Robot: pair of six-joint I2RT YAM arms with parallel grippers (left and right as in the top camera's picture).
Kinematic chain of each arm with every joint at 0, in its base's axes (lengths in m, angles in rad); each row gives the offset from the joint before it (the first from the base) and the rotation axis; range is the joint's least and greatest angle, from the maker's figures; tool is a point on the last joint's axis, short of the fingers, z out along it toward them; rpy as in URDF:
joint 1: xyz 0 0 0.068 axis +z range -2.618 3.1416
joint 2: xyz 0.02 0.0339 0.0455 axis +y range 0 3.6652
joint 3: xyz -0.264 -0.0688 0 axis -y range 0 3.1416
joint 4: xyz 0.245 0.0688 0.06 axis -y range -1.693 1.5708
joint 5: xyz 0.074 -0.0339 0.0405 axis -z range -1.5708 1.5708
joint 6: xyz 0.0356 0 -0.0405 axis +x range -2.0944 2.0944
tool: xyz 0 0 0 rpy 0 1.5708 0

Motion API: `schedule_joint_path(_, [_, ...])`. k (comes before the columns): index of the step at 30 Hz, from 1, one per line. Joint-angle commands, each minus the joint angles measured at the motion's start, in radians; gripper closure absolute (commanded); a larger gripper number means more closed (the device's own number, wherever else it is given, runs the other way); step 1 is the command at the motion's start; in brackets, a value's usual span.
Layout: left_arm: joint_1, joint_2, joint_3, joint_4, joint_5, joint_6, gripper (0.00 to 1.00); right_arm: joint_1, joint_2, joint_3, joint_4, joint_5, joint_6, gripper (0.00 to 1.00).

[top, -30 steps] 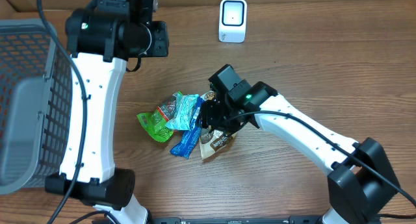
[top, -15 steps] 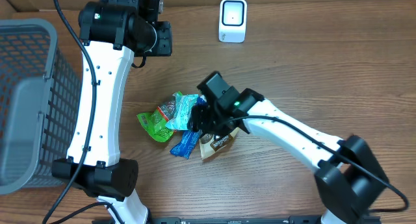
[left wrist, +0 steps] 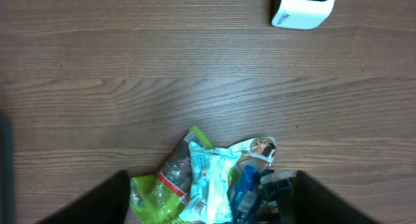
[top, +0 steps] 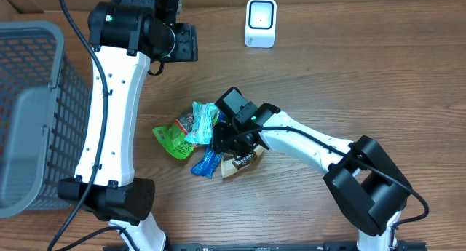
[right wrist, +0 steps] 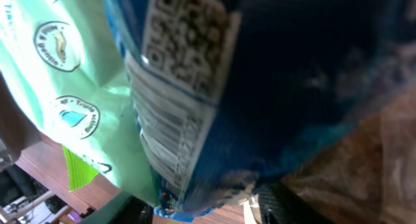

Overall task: Scan the item barcode
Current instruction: 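Grasp the blue wrapped bar with the right gripper, set it right of pile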

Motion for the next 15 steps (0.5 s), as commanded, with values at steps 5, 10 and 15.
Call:
schedule_joint_path(5, [0.005, 0.013, 0.003, 0.008, -0.011, -0.003, 0.00, -0.003, 0.025, -0.006, 0.035, 0.065, 0.018, 0.60])
schedule_joint_path(10, [0.005, 0.013, 0.003, 0.008, -0.011, -0.003, 0.00, -0.003, 0.024, -0.006, 0.035, 0.072, 0.017, 0.86])
schedule_joint_path(15, [0.005, 0.013, 0.003, 0.003, -0.020, -0.002, 0.00, -0.011, 0.006, 0.021, 0.023, 0.061, -0.051, 0.96])
